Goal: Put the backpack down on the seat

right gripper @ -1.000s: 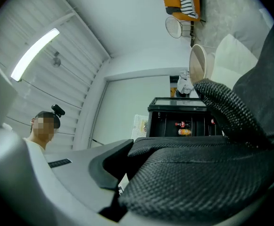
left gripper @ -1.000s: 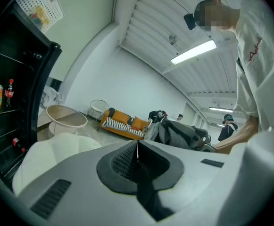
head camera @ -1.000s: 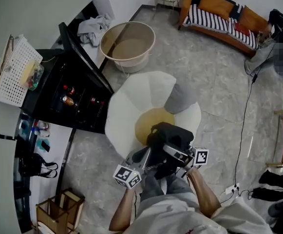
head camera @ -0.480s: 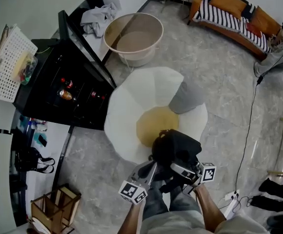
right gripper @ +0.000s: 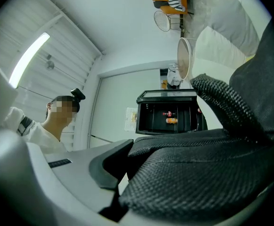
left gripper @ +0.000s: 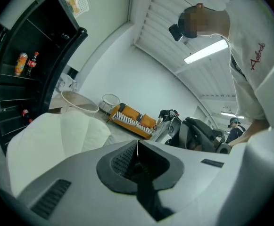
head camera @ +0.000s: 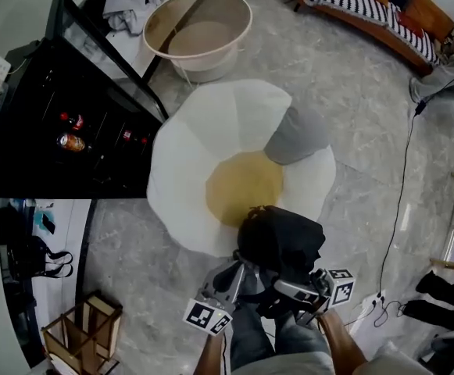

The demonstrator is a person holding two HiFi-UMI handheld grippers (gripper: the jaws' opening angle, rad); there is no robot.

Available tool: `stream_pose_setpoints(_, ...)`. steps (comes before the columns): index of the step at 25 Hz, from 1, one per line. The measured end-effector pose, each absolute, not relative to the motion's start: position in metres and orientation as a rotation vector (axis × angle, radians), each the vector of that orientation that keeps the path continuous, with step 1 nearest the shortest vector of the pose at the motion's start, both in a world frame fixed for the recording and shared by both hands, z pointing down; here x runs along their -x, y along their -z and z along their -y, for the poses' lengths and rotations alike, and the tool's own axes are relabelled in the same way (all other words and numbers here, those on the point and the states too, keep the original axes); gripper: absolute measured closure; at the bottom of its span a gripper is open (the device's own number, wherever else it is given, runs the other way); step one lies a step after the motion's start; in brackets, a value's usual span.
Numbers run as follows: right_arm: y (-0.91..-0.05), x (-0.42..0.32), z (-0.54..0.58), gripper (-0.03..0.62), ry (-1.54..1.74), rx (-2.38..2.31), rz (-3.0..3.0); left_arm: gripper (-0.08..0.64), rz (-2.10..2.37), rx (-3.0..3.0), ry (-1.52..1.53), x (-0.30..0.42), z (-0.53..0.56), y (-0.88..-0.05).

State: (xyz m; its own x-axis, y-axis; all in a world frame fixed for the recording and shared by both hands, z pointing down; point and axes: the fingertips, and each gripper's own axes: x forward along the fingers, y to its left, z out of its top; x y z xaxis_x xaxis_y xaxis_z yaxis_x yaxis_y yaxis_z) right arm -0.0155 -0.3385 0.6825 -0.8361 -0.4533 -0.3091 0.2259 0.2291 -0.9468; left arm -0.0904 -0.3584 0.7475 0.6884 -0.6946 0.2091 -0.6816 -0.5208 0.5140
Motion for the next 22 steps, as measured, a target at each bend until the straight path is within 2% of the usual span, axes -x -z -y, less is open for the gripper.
stream_pose_setpoints(11,-0.705,0.033,0.368,0.549,1.727,0.176,-2.006,0.528,1.068,-2.290,0.051,0.091,0.376,-0.762)
stream_pose_setpoints(22,-0.707,0.061,0.463,0.549,1.638,0.082,-2.127,0.528,1.153,-2.297,0.045,0.131,0.415,-0.764)
